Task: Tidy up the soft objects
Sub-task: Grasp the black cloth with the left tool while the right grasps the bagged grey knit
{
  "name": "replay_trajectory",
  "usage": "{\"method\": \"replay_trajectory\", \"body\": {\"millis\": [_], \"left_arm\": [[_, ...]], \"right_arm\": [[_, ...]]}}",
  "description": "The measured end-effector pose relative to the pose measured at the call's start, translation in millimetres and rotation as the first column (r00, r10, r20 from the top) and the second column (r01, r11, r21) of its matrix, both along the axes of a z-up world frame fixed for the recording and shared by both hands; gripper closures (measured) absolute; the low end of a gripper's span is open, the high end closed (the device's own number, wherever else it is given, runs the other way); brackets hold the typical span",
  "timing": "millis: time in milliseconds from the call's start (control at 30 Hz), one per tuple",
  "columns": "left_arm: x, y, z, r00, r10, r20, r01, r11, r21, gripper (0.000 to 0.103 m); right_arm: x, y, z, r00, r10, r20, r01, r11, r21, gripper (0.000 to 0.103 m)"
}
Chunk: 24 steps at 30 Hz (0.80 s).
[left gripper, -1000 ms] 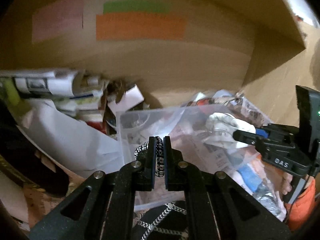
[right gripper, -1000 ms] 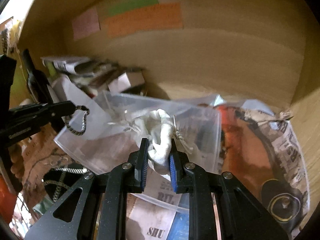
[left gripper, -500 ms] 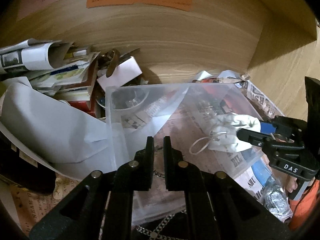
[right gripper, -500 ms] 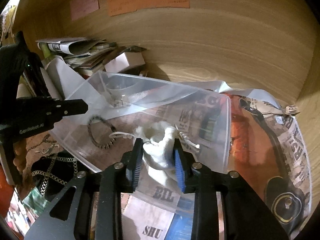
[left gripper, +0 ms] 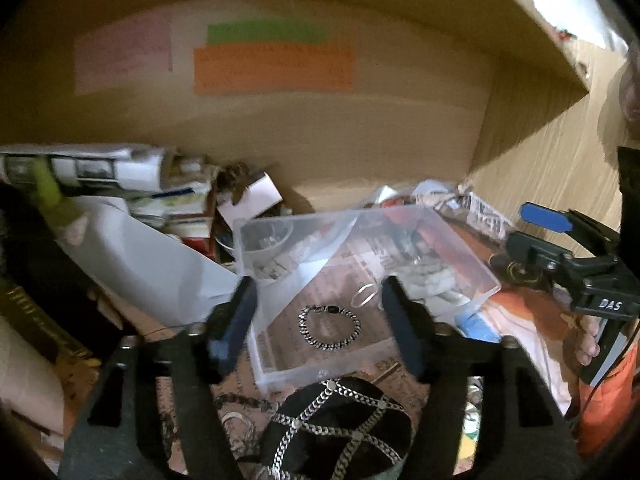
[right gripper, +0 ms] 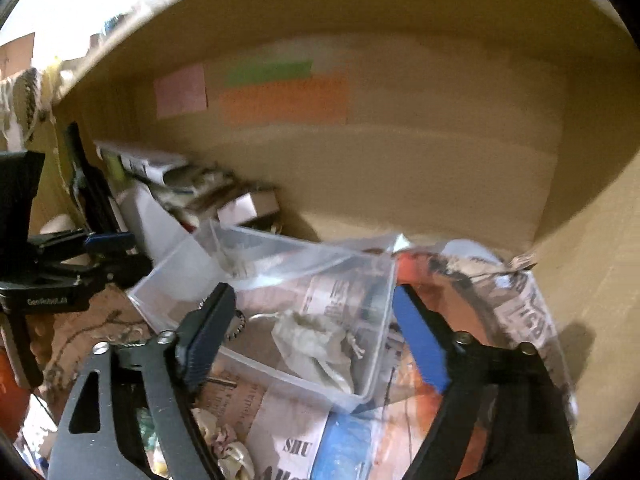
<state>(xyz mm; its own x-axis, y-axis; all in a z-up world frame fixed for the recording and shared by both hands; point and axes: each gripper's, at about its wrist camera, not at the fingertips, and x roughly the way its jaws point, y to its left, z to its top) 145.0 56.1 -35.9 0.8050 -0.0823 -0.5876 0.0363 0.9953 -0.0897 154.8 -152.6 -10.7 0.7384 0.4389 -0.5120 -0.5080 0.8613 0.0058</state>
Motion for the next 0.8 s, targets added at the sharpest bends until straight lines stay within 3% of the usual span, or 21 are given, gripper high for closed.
{"method": "replay_trajectory", "body": {"millis": [167, 233, 400, 800], "left_arm": [[-28, -4, 11, 0.998, 0.014, 0.055, -0.016, 1.0, 0.02, 0.012], [-39, -6, 11, 0.998, 0.017, 0.068, -0.018, 1.0, 0.023, 0.008], [-60, -11, 4, 0.999, -0.004, 0.039, 0.003, 1.0, 0.031, 0.006], [-81, -23, -45, 0.995, -0.014, -0.102, 0.018, 0.999, 0.031, 0.004]], "right_arm": [[-26, -8, 9, 0.998, -0.007, 0.056, 0.007, 1.0, 0.007, 0.016], [-36, -11, 7, 0.998, -0.011, 0.067, 0.011, 1.0, 0.004, 0.013], [-56, -18, -6, 0.997, -0.021, 0.071, 0.024, 0.999, -0.032, 0.005], [-81, -26, -71, 0.995, -0.059, -0.086, 0.05, 0.993, -0.111, 0.005]]}}
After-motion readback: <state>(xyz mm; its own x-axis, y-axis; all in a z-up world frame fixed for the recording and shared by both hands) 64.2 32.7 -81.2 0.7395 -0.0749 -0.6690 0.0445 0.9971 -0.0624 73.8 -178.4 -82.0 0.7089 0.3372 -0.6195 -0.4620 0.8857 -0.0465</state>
